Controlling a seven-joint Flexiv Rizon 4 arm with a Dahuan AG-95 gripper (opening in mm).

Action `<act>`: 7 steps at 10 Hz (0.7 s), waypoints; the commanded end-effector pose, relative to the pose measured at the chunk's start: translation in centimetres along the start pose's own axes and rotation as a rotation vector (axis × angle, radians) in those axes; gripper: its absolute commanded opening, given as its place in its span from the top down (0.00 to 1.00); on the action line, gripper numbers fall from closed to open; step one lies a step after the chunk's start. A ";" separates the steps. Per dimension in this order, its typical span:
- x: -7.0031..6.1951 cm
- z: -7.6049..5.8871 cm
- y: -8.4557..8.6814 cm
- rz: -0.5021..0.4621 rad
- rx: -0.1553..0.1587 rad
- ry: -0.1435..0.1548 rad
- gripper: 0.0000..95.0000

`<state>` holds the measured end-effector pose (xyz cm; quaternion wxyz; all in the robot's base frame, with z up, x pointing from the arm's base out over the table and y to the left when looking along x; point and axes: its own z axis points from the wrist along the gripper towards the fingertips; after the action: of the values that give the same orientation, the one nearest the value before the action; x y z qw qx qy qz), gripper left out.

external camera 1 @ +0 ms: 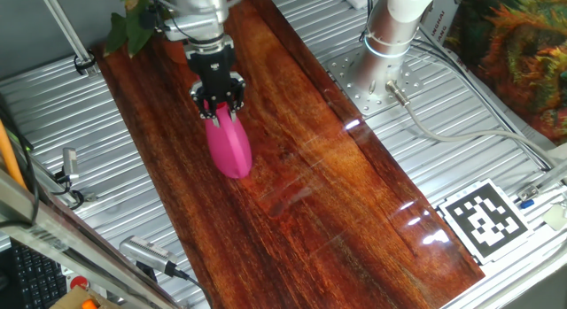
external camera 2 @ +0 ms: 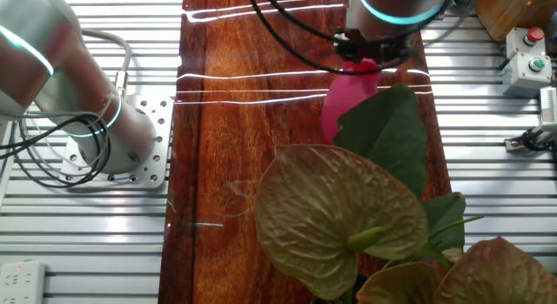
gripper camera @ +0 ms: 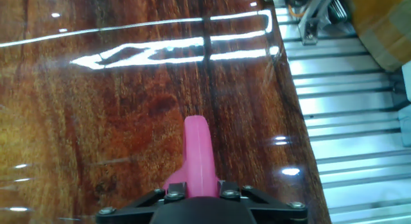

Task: Water the plant

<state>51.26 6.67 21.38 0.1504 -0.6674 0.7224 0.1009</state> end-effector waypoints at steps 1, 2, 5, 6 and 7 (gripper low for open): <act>0.0 -1.4 0.2 -0.008 0.008 0.012 1.00; -0.1 -1.6 0.2 0.004 0.005 -0.011 1.00; -0.2 -2.2 0.1 -0.005 0.001 0.003 1.00; -0.2 -2.4 0.1 0.000 -0.001 -0.006 1.00; -0.3 -2.6 0.0 0.004 -0.010 -0.017 1.00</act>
<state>51.02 6.31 22.93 0.1545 -0.6685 0.7201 0.1036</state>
